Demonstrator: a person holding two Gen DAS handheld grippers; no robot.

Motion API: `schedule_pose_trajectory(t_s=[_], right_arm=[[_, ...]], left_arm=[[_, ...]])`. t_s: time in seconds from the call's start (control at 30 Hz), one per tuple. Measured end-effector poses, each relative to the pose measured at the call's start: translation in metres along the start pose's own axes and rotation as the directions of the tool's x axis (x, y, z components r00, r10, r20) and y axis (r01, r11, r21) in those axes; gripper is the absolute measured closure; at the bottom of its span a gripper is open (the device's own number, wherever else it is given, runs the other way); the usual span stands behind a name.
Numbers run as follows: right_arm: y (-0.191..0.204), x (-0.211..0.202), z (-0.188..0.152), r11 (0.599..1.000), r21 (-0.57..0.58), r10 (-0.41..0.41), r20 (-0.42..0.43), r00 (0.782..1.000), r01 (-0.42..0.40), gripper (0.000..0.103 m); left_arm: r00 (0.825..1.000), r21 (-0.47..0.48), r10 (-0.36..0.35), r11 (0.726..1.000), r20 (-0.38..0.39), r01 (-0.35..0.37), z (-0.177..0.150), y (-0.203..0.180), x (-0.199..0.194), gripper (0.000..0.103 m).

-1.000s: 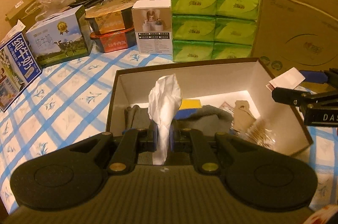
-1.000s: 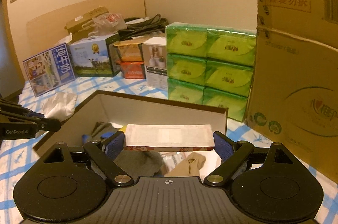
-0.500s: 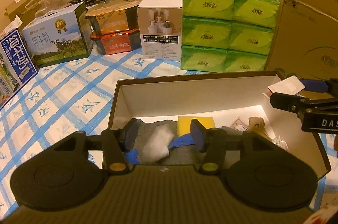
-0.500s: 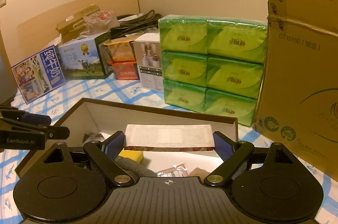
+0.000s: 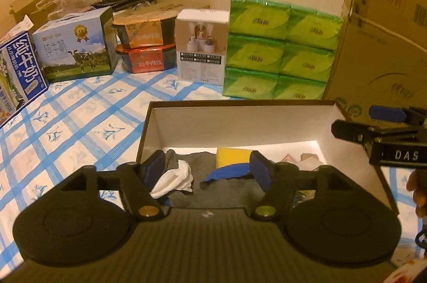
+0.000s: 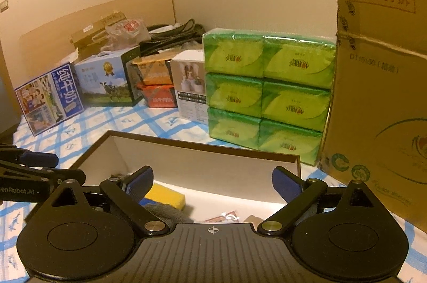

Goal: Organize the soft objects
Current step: 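Open the right tool to drop the paper packet into the box, then withdraw both open tools back from the box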

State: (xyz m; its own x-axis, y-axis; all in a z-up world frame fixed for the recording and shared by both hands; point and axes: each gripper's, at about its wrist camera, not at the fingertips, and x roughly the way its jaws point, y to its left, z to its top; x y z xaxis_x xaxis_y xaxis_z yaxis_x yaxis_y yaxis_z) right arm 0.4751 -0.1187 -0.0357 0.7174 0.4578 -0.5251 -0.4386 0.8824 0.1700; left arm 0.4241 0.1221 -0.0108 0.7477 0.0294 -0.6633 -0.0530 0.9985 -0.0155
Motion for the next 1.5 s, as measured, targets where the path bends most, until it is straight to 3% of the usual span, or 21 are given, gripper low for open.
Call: schedule_pose_trajectory(t_s=[0.2, 0.37, 0.83, 0.87, 1.2, 1.5], right_arm=[[0.006, -0.037, -0.015, 1.000, 0.024, 0.019, 0.004, 1.000, -0.019, 0.008], [0.014, -0.081, -0.042, 0.999, 0.043, 0.014, -0.005, 1.000, -0.014, 0.008], [0.044, -0.221, -0.106, 0.994, 0.102, 0.033, -0.059, 0.998, -0.027, 0.008], [0.050, -0.241, -0.116, 0.993, 0.113, 0.048, -0.073, 0.996, -0.040, 0.008], [0.077, -0.308, -0.168, 0.993, 0.105, 0.070, -0.157, 0.985, -0.054, 0.008], [0.097, -0.328, -0.203, 0.994, 0.080, 0.088, -0.223, 0.971, -0.072, 0.008]], left_arm=[[0.997, 0.026, 0.035, 0.999, 0.064, -0.036, -0.020, -0.008, -0.045, 0.024], [0.994, 0.031, 0.080, 0.996, 0.073, -0.083, -0.047, -0.018, -0.090, 0.023], [0.993, 0.030, 0.108, 0.994, 0.053, -0.109, -0.143, -0.056, -0.234, 0.023], [0.993, 0.024, 0.104, 0.994, 0.047, -0.106, -0.150, -0.059, -0.242, 0.023], [0.994, -0.028, 0.093, 0.995, -0.056, -0.095, -0.219, -0.083, -0.306, 0.023], [0.985, -0.081, 0.103, 0.990, -0.142, -0.115, -0.263, -0.088, -0.326, 0.024]])
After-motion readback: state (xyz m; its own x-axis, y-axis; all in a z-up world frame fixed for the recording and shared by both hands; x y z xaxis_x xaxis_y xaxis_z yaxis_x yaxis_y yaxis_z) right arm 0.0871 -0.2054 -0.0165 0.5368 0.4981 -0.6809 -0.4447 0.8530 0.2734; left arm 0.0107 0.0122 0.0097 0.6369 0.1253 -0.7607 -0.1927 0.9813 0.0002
